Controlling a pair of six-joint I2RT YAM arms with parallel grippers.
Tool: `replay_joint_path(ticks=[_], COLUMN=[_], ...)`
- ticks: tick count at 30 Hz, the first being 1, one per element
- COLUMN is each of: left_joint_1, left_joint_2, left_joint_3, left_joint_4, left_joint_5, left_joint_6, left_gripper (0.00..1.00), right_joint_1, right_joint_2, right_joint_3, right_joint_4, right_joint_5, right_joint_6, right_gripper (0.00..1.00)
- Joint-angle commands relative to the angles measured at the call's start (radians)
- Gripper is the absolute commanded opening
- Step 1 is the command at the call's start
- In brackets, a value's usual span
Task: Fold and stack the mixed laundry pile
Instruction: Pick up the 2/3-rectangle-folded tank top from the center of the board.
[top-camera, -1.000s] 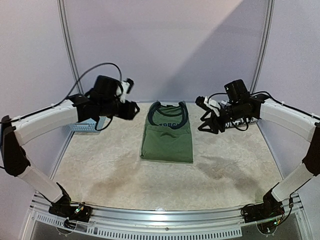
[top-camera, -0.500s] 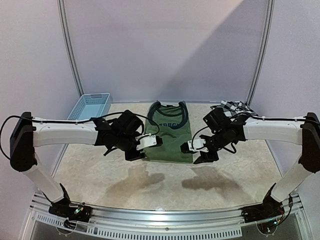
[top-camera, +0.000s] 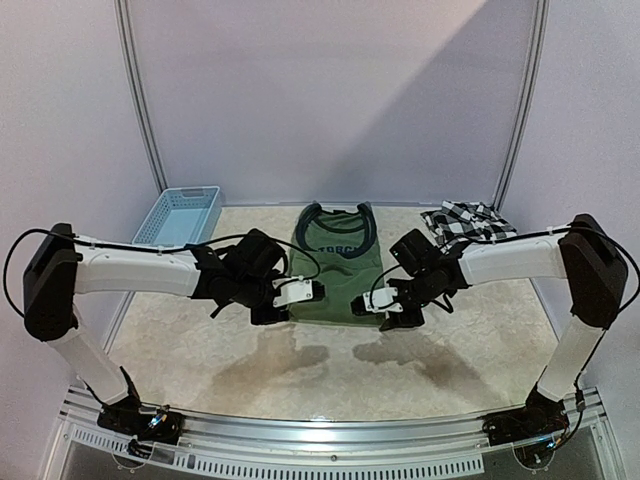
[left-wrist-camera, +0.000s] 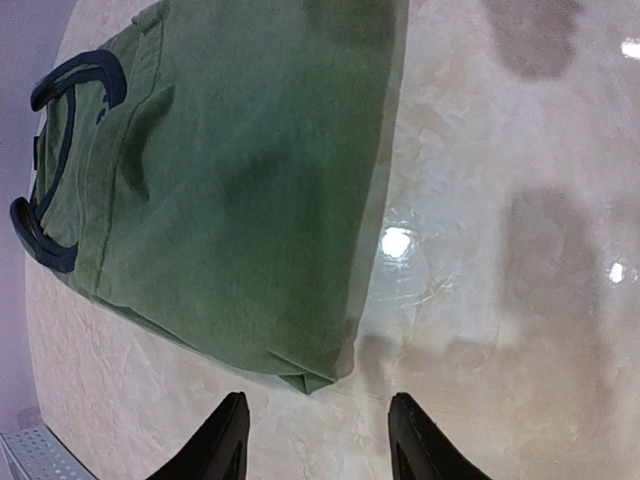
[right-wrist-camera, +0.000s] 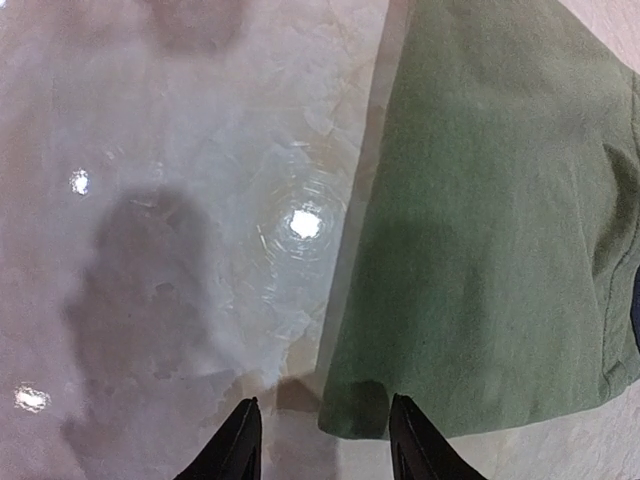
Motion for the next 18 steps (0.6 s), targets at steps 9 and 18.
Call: replay_joint_path(ticks=[9,18], left_joint_1=[0.034,0.016], left_joint_2=[-0.068,-0.055], left_joint_3=[-0.077,-0.157], left_joint_4=[0.089,0.198], left_joint_5=[-0.005,0.02], left_joint_6=[0.033,0.195], left_gripper=[0.49,0.52], right_joint_1=[0.038,0.035], right_joint_2=[0.139,0.043], right_joint_3=[0.038,0.004], right_joint_4=[0.109,0.082], right_joint_5=[0.171,0.113], right_joint_6=[0.04,0.049], right_gripper=[0.34,0.0])
